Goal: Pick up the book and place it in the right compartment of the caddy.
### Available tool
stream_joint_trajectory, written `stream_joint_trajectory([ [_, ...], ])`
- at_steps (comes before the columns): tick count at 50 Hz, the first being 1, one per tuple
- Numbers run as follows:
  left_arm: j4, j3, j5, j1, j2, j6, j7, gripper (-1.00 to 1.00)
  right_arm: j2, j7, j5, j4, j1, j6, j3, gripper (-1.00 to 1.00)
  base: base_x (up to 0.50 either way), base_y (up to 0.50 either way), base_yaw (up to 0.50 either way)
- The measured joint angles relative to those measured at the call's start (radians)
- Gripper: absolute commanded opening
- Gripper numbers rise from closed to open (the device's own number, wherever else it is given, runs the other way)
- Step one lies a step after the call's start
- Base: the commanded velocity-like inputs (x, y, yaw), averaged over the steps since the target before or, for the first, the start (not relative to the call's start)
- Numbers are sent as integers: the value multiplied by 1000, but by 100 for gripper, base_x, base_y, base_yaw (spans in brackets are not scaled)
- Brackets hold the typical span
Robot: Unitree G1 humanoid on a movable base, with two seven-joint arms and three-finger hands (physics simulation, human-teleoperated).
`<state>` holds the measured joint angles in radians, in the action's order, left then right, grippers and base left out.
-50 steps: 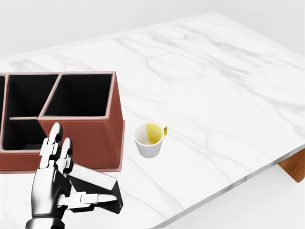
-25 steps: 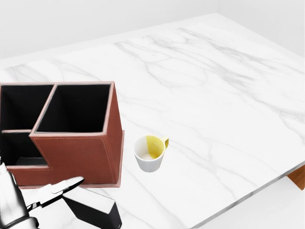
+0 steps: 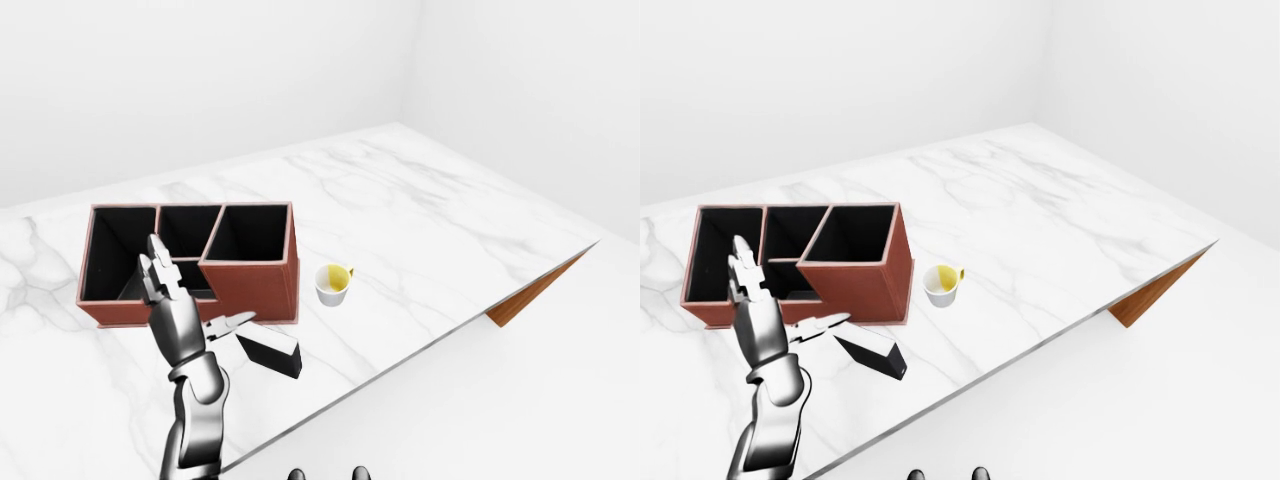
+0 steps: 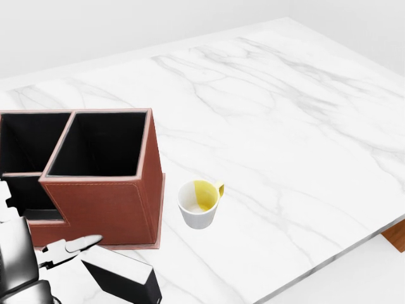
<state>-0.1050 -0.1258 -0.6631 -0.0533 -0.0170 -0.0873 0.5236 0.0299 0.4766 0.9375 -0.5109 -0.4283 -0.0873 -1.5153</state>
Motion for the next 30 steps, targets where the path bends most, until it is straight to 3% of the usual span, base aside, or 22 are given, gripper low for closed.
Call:
stream_joint_trajectory([
  [30,21,47,-447,55,-78,0,0,100,3,-5,3,0,0,0,0,100,0,0,0],
])
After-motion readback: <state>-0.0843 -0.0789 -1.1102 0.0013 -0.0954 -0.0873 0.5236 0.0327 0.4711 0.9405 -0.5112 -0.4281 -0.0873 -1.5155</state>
